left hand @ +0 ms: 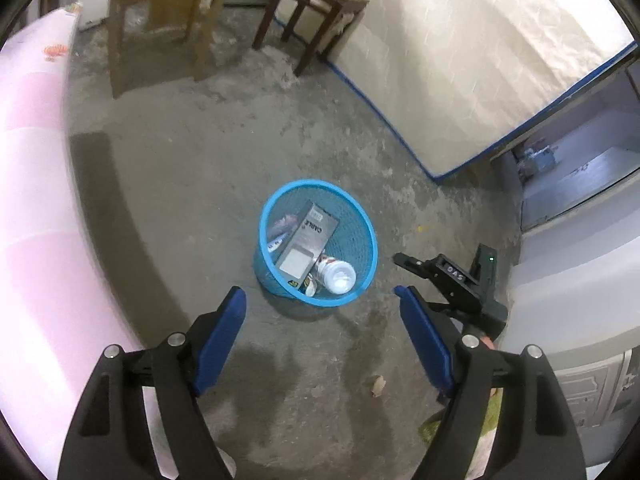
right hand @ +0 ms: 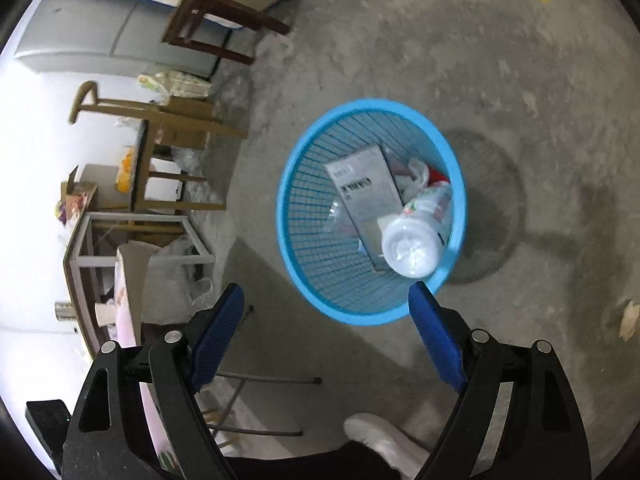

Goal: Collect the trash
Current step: 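Return both open tools from the wastebasket to the table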

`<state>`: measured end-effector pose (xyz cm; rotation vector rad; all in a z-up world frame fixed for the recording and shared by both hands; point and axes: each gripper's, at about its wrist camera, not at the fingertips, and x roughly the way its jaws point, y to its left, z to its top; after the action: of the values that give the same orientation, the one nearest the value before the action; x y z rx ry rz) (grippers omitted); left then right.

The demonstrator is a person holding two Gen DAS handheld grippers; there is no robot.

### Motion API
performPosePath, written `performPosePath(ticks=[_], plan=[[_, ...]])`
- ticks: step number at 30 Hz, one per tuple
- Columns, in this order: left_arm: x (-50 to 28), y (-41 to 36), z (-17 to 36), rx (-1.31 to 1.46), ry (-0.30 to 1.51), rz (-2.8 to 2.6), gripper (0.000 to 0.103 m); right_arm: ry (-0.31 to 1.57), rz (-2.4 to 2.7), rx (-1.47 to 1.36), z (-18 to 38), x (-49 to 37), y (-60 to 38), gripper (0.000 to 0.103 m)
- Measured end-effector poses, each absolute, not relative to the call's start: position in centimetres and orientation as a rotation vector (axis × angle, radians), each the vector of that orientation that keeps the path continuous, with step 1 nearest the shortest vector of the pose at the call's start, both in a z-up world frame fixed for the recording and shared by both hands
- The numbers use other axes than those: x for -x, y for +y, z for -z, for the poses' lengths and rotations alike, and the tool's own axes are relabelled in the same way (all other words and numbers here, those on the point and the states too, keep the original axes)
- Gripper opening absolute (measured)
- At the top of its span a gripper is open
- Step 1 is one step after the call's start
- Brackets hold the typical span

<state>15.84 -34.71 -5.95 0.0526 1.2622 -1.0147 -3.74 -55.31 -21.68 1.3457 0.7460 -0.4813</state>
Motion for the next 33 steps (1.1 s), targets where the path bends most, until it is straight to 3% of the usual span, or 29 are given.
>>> performPosePath(ticks=[11, 26, 31, 33], plan=[[-13.7, -16.1, -0.2, 0.033, 0.97, 0.906, 0.086, 0.716, 0.168, -1.001, 9.4, -2.5, -45.6, 0.081], [-9.1, 9.5, 0.6, 0.347, 0.777, 0.53, 0.09, 0.861, -0.44, -0.641, 0.6, -16.9, -20.8, 0.081], [-9.1, 13.5, 2.9, 0.505, 0.773, 0.491, 0.09, 0.887, -0.529, -0.468, -1.3, -21.4, -13.1, 0.067], [-9.8, 14.4, 3.6, 0.564, 0.769, 0.487, 0.084, 0.891, -0.542, -0.412, -1.6, -23.4, -10.5, 0.062]])
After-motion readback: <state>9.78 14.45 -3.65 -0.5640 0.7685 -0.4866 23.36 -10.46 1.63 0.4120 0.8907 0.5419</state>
